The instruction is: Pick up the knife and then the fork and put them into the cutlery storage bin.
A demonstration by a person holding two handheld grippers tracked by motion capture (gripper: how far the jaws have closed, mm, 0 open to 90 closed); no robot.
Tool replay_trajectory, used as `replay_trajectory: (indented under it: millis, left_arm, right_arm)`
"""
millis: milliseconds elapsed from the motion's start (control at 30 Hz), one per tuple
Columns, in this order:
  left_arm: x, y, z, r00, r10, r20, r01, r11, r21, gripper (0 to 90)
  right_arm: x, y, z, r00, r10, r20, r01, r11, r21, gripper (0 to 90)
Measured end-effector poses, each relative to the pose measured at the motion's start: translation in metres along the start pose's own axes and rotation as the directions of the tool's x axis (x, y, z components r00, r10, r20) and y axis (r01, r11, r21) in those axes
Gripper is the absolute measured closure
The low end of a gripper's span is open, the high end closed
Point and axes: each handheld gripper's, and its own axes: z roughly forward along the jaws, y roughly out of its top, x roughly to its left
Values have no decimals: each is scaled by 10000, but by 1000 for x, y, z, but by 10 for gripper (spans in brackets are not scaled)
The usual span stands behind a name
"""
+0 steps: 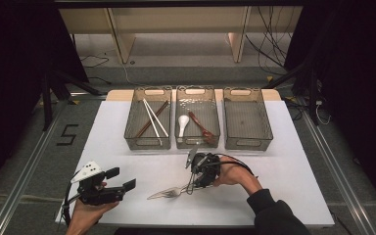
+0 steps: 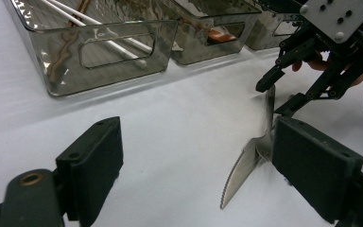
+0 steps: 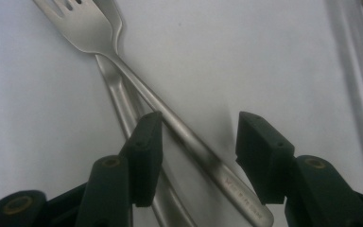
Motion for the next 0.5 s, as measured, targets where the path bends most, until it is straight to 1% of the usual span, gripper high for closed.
replay_trajectory:
  millis: [67,133,167,267,367,433,467,500]
  left_arm:
    - [0,0,0,10000,29,-6,-29,10000,12,170]
    - [0,0,0,10000,35,-11,-35,10000,9,170]
    - [0,0,0,10000,36,-8,-36,10000,16,170]
    - [0,0,0,10000,36,-12,-36,10000,18,170]
    - [-1,0,0,10000,44,-27,-44,10000,8,170]
    - [-1,0,0,10000,43,-29,-43,10000,6,170]
    - [-1,0,0,10000,55,-32,-55,10000,14,170]
    - [-1,0,0,10000,54,-35,-54,10000,16,170]
  right_arm:
    - [1,2,1,10000,-4,-30,5,10000,18,527]
    - [1,3,1,9998,-169,-62,169,9999,-3,534]
    - [1,3,1,9999,-115,-46,115,9999,7,535]
    - [2,4,2,9999,-161,-58,161,9999,-26,553]
    - [5,6,3,9992,-387,24,387,9992,-52,595]
    - [6,8,7,9983,-567,119,566,9984,90,625]
    - [7,9,7,9985,-534,106,533,9985,96,670]
    - [7,10,6,9982,-590,94,590,9983,-8,692]
